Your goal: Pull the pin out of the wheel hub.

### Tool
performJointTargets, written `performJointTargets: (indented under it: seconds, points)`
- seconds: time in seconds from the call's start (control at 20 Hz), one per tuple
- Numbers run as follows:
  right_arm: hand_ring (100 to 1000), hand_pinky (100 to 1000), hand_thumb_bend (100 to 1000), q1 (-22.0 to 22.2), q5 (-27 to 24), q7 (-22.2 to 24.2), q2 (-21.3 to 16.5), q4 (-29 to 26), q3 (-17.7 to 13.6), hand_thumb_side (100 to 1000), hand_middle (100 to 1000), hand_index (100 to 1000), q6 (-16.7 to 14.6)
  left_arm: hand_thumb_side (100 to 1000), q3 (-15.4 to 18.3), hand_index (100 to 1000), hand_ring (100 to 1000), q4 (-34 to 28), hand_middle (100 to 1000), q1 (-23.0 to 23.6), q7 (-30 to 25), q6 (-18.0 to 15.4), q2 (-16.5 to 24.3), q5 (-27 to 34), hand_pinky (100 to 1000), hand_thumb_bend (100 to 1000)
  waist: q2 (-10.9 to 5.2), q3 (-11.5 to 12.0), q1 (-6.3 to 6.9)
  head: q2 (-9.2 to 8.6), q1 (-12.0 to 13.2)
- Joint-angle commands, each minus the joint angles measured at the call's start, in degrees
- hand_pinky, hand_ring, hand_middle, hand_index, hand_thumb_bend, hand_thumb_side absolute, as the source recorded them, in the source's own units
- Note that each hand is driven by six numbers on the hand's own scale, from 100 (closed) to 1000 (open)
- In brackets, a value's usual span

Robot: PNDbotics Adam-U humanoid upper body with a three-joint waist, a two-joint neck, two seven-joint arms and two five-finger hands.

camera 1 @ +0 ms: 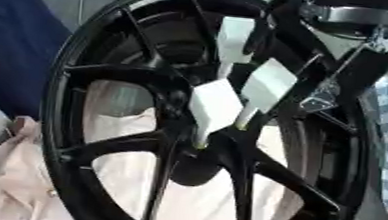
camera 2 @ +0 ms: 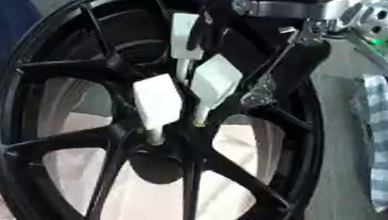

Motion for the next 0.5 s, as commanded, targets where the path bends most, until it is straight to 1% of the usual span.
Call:
performJointTargets:
  seconds: [0.05,0.5]
  points:
    - [627,774,561,-0.35,-0.07,-0.32,-1.21,0.29,-0.53,198,618,757,0.35,733,0.64,725,608,-0.82,535,-0.35,-0.02,0.03,1.07,0.09,768,168,-0.9,0.12,0.55,-0.21,-0.24]
    - [630,779,559,1.21,-0.45,-0.62,-1.62,1.1,-0.63,187,605,743,0.45,735,0.71,725,609,-0.84,534,-0.48,0.05,0.07,0.9,0.15,769,166,-0.48,0.5,0.58,-0.37,-0.27]
